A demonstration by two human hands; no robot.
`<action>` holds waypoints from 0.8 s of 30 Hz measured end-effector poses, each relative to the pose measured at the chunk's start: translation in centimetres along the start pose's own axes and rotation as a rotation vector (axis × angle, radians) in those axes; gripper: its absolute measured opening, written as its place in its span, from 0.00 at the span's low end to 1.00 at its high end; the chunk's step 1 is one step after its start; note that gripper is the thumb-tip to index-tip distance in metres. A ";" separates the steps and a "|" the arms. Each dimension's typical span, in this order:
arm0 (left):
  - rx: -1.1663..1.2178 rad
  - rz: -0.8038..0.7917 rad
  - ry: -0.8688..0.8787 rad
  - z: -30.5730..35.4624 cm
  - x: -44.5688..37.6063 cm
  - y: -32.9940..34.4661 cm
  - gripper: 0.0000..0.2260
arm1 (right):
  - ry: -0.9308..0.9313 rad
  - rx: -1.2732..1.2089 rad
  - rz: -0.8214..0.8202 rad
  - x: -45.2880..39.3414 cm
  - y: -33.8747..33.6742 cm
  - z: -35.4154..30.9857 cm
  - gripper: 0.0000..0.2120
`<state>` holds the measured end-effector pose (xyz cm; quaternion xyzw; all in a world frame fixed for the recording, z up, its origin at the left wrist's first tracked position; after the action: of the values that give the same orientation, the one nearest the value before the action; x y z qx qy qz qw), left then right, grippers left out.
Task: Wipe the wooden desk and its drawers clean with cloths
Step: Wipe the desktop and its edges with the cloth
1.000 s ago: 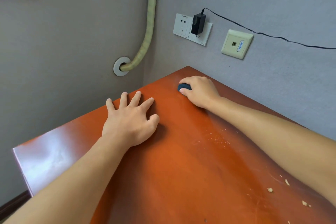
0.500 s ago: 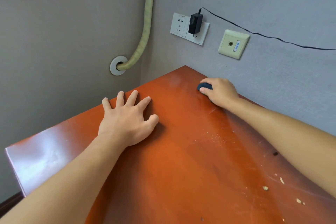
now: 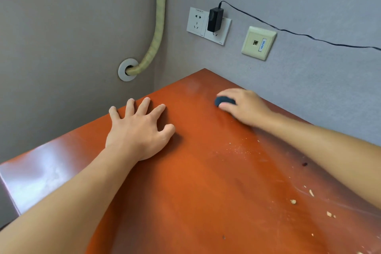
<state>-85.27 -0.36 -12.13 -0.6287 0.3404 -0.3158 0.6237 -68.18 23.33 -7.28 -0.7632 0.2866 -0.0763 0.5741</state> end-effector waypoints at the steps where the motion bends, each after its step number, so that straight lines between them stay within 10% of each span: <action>1: -0.002 0.002 -0.003 0.0 0.0 0.0 0.36 | 0.114 0.012 0.037 -1.2 -0.6 2.4 0.18; 5: -0.004 0.007 -0.010 0.0 -0.1 0.1 0.37 | 0.300 0.061 0.103 -3.4 -0.9 5.6 0.19; 13: -0.013 0.009 -0.016 0.0 0.0 0.1 0.39 | -0.188 -0.155 -0.140 4.6 0.3 -2.5 0.18; 20: -0.018 0.010 -0.019 0.1 0.0 0.0 0.39 | 0.234 -0.007 0.048 -1.5 -2.6 7.5 0.15; 24: -0.020 0.011 -0.026 0.0 0.0 -0.1 0.39 | 0.158 0.009 0.018 -2.8 -1.3 5.4 0.16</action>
<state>-85.22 -0.37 -12.05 -0.6373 0.3388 -0.3007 0.6234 -67.62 29.50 -7.32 -0.7495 0.3375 -0.1324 0.5539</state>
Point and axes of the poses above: each hand's wrist, its own x-axis away from the middle knuckle, its own y-axis out of the palm, z = x × y, the point moved 4 cm from there along -x, towards the middle knuckle, and after that the axes turned 10 degrees about -x, right-handed, at the moved point
